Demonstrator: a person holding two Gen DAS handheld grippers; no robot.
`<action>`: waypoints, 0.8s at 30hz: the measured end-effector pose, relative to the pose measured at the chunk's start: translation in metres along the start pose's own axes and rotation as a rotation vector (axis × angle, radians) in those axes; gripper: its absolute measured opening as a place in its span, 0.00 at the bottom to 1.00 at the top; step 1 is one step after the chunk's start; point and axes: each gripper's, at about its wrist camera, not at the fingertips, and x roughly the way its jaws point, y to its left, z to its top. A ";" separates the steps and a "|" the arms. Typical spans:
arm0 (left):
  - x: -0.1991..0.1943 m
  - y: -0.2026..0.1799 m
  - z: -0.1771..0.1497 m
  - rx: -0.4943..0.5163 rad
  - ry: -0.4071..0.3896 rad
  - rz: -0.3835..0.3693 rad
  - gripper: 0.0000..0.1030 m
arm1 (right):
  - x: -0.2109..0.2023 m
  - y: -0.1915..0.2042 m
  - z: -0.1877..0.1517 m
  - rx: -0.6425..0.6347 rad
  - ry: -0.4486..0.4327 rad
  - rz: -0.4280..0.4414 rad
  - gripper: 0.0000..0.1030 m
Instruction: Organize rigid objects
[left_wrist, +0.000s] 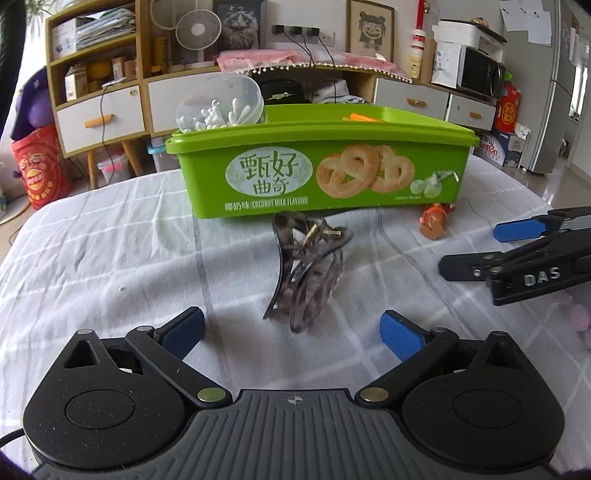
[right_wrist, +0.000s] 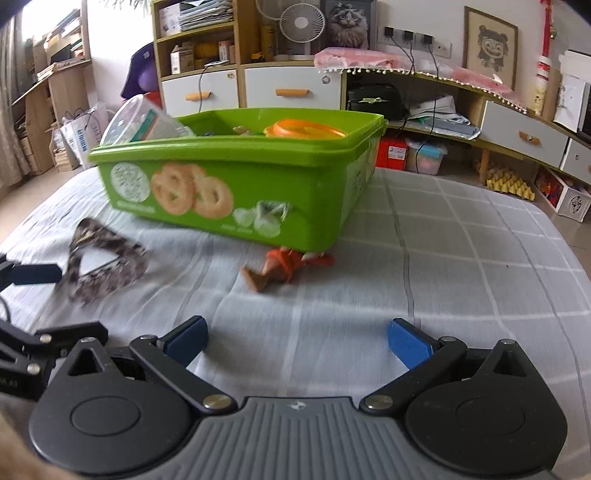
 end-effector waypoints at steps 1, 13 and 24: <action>0.001 0.000 0.001 -0.002 -0.002 0.001 0.93 | 0.003 0.000 0.002 0.005 -0.004 -0.004 0.84; 0.005 0.002 0.013 -0.053 -0.022 -0.009 0.59 | 0.023 0.006 0.019 0.021 -0.076 -0.033 0.56; 0.000 0.009 0.018 -0.107 0.014 -0.069 0.33 | 0.013 0.007 0.018 0.015 -0.053 0.020 0.23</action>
